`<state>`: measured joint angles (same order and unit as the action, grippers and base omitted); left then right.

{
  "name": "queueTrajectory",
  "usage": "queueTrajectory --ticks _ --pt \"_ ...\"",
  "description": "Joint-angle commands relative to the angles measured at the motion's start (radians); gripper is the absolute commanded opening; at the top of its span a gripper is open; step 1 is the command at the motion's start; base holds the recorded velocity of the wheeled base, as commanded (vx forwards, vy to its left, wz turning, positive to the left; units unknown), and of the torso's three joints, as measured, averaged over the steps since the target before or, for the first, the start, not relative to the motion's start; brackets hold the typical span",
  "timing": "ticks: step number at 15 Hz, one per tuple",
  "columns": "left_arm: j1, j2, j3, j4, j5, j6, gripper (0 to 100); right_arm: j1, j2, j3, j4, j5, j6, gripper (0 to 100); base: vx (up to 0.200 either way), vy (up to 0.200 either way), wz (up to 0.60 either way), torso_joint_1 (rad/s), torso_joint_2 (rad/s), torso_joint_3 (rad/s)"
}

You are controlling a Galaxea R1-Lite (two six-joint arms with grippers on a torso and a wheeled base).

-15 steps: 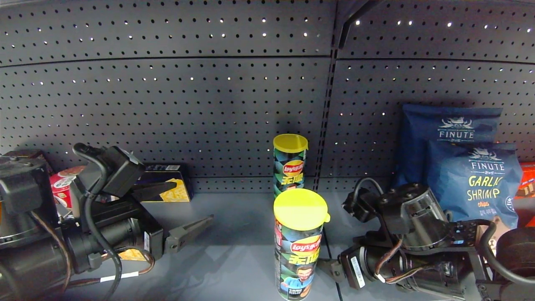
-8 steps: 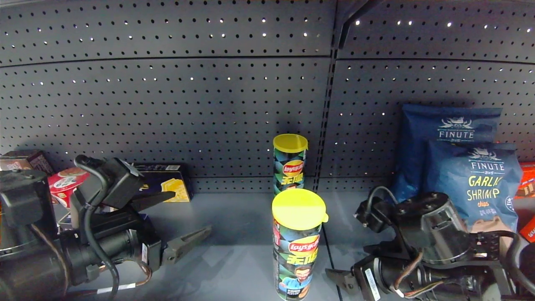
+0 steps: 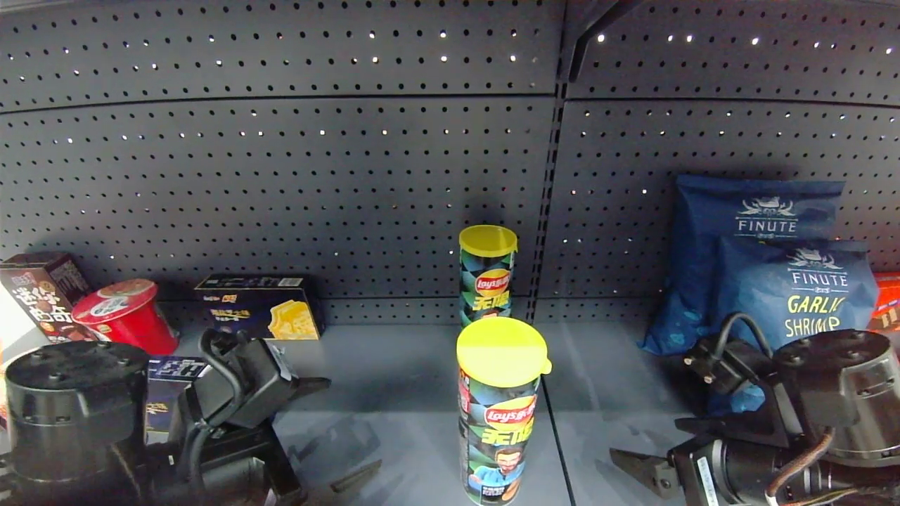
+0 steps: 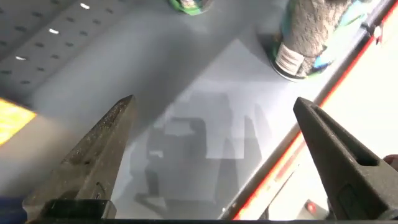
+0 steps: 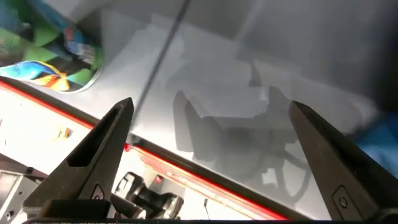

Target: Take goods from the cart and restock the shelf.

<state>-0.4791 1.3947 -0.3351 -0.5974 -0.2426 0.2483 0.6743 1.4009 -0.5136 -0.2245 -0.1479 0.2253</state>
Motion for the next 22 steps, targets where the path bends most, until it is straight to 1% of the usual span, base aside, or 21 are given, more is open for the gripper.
queueTrajectory --ticks 1,3,6,8,9,10,11,13,14,15,16,17,18,19,20,21,22 --pt "-0.016 0.061 -0.024 -0.002 0.002 0.0 100 -0.007 -0.036 0.015 -0.001 0.001 0.0 100 0.0 0.0 0.0 0.0 0.0 0.0" --pt "-0.016 0.092 -0.067 -0.001 0.005 0.0 100 -0.007 -0.037 0.007 -0.001 -0.001 -0.001 100 0.0 0.0 0.0 0.0 0.0 0.0" --pt "-0.016 0.07 -0.062 -0.001 0.017 0.0 100 -0.007 -0.099 0.014 -0.001 -0.004 -0.004 100 0.0 0.0 0.0 0.0 0.0 0.0" --pt "-0.012 0.004 -0.065 -0.001 0.025 -0.001 100 -0.012 -0.189 0.017 0.008 -0.009 -0.004 100 0.0 0.0 0.0 0.0 0.0 0.0" --pt "-0.004 -0.051 -0.067 0.001 0.049 -0.007 100 -0.045 -0.257 0.023 0.014 -0.01 -0.004 100 0.0 0.0 0.0 0.0 0.0 0.0" --pt "0.02 -0.105 -0.065 0.002 0.057 -0.015 100 -0.084 -0.315 0.033 0.03 -0.01 -0.004 100 0.0 0.0 0.0 0.0 0.0 0.0" --pt "0.06 -0.158 -0.062 0.016 0.06 -0.018 100 -0.136 -0.368 0.046 0.047 -0.01 -0.003 100 0.0 0.0 0.0 0.0 0.0 0.0" --pt "0.142 -0.27 -0.058 0.056 0.062 -0.017 100 -0.237 -0.456 0.072 0.056 -0.01 -0.004 100 0.0 0.0 0.0 0.0 0.0 0.0" --pt "0.169 -0.301 -0.059 0.061 0.062 -0.017 100 -0.263 -0.476 0.072 0.056 -0.01 -0.004 100 0.0 0.0 0.0 0.0 0.0 0.0" --pt "0.218 -0.345 -0.059 0.064 0.066 -0.017 100 -0.308 -0.497 0.069 0.056 -0.01 -0.006 100 0.0 0.0 0.0 0.0 0.0 0.0" --pt "0.274 -0.407 -0.058 0.073 0.095 -0.017 100 -0.363 -0.525 0.07 0.056 -0.01 -0.007 100 0.0 0.0 0.0 0.0 0.0 0.0" --pt "0.324 -0.487 -0.058 0.122 0.129 -0.018 100 -0.404 -0.566 0.076 0.063 -0.01 -0.006 100 0.0 0.0 0.0 0.0 0.0 0.0" --pt "0.367 -0.591 -0.042 0.202 0.149 -0.023 100 -0.441 -0.632 0.095 0.096 -0.009 -0.006 100 0.0 0.0 0.0 0.0 0.0 0.0" --pt "0.37 -0.669 -0.012 0.246 0.177 -0.044 100 -0.458 -0.684 0.132 0.117 -0.007 -0.006 100 0.0 0.0 0.0 0.0 0.0 0.0" --pt "0.369 -0.798 0.048 0.283 0.227 -0.073 100 -0.472 -0.78 0.191 0.137 -0.01 -0.018 100 0.0 0.0 0.0 0.0 0.0 0.0" --pt "0.372 -0.882 0.091 0.312 0.25 -0.084 100 -0.478 -0.855 0.219 0.178 -0.025 -0.05 100 0.0 0.0 0.0 0.0 0.0 0.0" --pt "0.386 -0.961 0.116 0.347 0.264 -0.106 100 -0.49 -0.928 0.231 0.235 -0.039 -0.092 100 0.0 0.0 0.0 0.0 0.0 0.0"
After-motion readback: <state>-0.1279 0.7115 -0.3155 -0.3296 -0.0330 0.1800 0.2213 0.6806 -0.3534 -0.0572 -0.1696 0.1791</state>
